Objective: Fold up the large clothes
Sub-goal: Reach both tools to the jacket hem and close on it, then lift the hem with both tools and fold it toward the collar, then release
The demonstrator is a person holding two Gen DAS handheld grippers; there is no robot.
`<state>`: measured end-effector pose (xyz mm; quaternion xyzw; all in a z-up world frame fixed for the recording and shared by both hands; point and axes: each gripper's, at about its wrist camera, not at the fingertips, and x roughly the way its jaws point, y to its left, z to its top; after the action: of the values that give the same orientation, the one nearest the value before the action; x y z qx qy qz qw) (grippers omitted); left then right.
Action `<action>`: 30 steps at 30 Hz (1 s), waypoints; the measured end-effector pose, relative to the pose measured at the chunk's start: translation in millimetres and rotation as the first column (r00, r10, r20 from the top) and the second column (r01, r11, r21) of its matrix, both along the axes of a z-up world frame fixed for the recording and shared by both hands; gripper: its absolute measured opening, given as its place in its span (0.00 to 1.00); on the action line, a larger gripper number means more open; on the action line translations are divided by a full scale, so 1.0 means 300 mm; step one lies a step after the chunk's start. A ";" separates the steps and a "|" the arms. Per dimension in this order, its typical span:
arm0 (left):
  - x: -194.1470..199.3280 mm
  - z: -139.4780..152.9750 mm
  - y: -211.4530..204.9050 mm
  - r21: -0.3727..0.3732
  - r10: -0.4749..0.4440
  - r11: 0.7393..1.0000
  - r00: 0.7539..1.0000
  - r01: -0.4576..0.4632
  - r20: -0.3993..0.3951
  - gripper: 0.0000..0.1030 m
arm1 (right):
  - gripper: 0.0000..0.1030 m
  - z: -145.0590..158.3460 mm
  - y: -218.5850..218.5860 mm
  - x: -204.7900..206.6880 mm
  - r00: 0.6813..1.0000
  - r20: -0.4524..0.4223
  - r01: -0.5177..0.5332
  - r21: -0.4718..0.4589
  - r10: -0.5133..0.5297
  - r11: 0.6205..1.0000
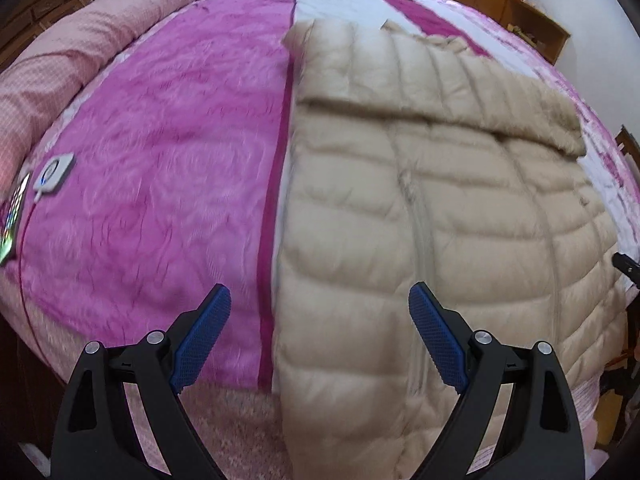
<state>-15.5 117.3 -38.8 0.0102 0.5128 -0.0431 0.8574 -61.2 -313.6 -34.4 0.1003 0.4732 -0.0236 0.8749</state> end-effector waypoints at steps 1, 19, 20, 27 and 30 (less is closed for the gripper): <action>-0.009 -0.018 0.006 -0.003 0.007 1.000 1.000 -0.007 -0.014 0.85 | 0.75 -0.005 0.001 -0.009 1.000 -0.002 -0.002 -0.001 0.002 1.000; -0.094 -0.092 -0.081 -0.193 -0.139 0.973 0.988 0.123 -0.069 0.19 | 0.40 -0.033 0.154 -0.071 0.981 0.000 -0.196 0.065 0.196 0.979; -0.100 -0.069 -0.093 -0.180 -0.156 0.973 0.986 0.143 -0.059 0.15 | 0.19 -0.013 0.157 -0.078 0.982 0.010 -0.191 0.032 0.191 0.981; -0.153 0.072 -0.078 -0.229 -0.204 0.956 0.976 0.182 -0.075 0.12 | 0.09 0.107 0.096 -0.142 0.982 0.038 -0.188 0.102 0.185 0.977; -0.185 0.137 -0.080 -0.222 -0.255 0.947 0.963 0.231 -0.085 0.12 | 0.09 0.153 0.075 -0.184 0.984 0.026 -0.179 0.135 0.178 0.975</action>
<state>-71.0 93.2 2.1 -0.0198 0.5476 -0.2030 0.8115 -116.3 -291.0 11.6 0.1171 0.4749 0.0882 0.8678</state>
